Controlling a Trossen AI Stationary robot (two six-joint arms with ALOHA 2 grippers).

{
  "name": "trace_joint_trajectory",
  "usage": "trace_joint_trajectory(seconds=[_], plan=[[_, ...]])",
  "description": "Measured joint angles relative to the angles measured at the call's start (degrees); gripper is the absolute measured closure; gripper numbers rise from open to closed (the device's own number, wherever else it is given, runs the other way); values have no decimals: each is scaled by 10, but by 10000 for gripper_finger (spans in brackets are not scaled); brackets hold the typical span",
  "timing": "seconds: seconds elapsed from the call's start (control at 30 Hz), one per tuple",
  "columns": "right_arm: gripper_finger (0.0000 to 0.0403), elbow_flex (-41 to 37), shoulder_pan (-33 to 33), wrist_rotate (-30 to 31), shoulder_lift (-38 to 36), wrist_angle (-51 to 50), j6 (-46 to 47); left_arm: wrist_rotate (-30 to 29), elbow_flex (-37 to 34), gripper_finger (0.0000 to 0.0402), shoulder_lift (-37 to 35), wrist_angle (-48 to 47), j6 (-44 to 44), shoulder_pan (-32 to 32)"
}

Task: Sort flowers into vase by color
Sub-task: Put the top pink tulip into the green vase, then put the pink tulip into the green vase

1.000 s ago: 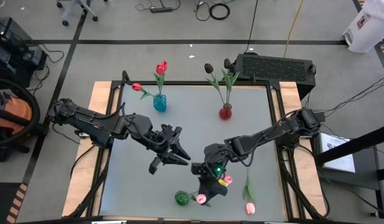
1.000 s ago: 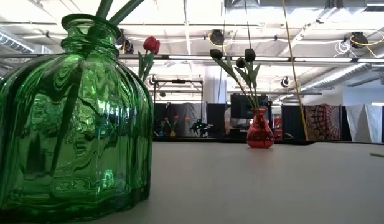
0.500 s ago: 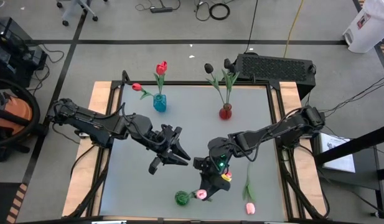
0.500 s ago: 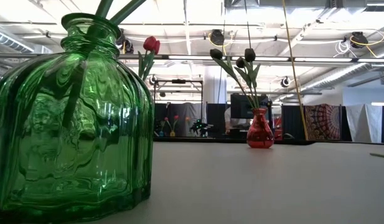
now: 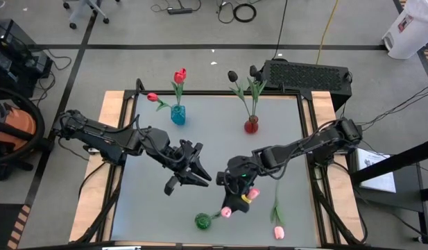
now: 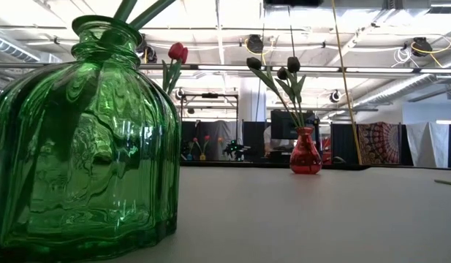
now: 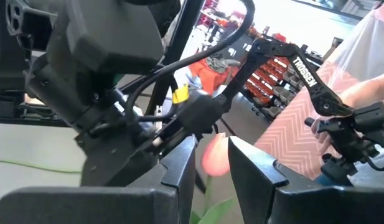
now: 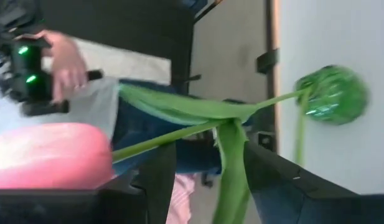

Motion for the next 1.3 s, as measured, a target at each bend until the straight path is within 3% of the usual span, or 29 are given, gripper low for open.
trace_joint_trajectory(seconds=[0.37,0.5,0.83,1.3], plan=[[222,0,-24,75,0,-7,-12,1,0,300,0,0,0,0],[222,0,-27,66,0,-5,-11,1,0,300,0,0,0,0],[222,0,-26,-21,-2,-5,-8,2,0,300,0,0,0,0],[222,0,-44,14,-62,-10,-15,2,0,300,0,0,-9,0]])
